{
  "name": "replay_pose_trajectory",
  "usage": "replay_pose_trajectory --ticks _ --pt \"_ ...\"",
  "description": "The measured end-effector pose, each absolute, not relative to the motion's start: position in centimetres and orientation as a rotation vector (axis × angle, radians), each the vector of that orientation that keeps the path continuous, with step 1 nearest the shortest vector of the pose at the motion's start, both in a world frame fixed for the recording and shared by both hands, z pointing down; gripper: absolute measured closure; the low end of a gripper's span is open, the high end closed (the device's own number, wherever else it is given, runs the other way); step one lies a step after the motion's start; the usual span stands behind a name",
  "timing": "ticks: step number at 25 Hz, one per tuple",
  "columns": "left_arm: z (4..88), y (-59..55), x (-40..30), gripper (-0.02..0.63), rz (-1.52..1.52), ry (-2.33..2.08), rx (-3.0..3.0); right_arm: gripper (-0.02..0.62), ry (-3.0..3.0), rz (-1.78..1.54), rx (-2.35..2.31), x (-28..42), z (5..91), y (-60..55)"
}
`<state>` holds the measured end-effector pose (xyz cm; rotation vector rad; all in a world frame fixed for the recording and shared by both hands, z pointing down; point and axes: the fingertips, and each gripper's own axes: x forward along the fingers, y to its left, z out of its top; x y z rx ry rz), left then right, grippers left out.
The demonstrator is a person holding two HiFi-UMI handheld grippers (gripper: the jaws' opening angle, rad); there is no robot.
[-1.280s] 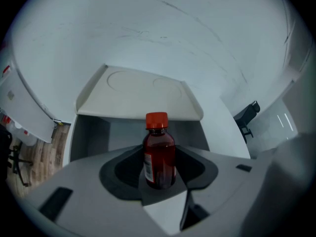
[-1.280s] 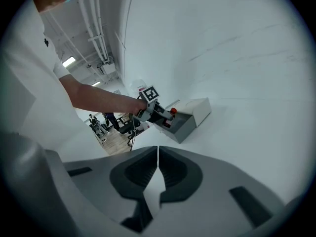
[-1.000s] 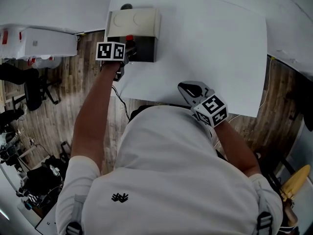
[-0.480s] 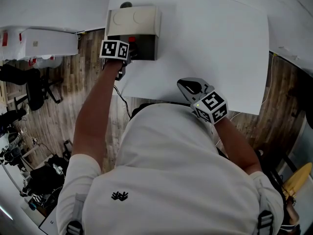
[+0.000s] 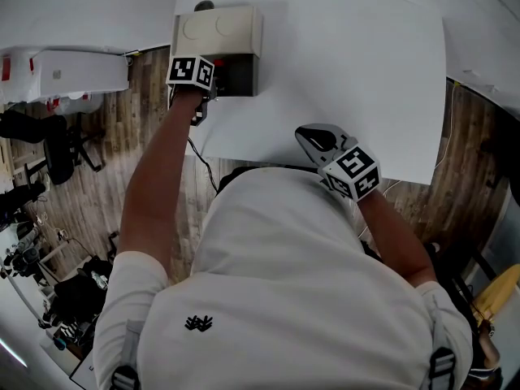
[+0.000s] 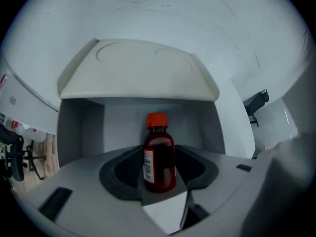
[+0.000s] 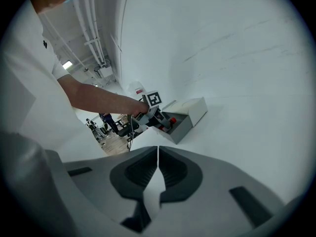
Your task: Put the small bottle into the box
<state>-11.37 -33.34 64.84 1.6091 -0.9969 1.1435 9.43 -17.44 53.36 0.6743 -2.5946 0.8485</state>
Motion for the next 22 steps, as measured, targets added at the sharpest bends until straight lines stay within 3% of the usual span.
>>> replay_pose_trajectory --ticks 22 --pt "63.4 -33.1 -11.7 0.331 1.075 -0.983 1.735 0.583 -2.586 0.809 0.684 8.1 52.8 -16.8"
